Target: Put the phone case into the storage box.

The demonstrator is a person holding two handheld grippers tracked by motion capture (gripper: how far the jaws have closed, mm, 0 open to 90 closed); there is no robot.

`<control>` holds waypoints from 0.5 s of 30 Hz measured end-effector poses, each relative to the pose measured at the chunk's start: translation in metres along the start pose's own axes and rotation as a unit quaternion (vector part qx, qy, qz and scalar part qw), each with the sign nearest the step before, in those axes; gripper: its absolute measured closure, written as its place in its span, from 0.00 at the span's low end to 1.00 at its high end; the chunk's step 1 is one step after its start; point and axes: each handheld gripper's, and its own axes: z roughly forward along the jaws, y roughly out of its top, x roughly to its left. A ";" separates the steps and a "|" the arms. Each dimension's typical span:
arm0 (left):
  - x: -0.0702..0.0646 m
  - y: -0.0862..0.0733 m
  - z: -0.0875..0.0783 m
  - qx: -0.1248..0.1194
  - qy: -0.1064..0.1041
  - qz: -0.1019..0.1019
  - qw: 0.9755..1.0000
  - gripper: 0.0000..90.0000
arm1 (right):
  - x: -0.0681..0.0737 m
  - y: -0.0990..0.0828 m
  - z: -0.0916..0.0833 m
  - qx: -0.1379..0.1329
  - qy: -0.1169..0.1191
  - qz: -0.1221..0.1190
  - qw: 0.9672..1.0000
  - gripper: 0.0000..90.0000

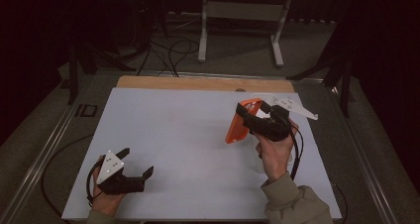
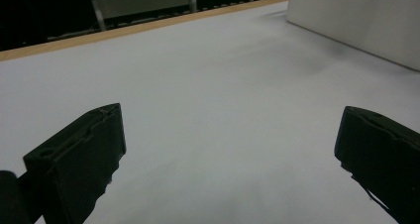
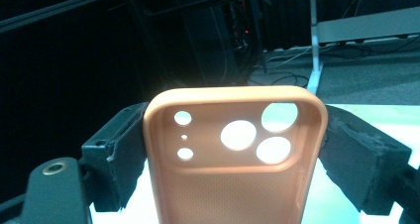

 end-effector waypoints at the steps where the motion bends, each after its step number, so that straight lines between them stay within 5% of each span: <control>1: 0.000 0.000 0.000 0.001 0.000 0.001 1.000 0.00 | -0.001 0.001 0.000 0.000 -0.001 -0.001 1.000 0.18; 15: 0.000 -0.002 0.001 0.001 -0.001 -0.002 1.000 0.00 | -0.007 0.007 0.007 0.002 -0.018 -0.009 1.000 0.18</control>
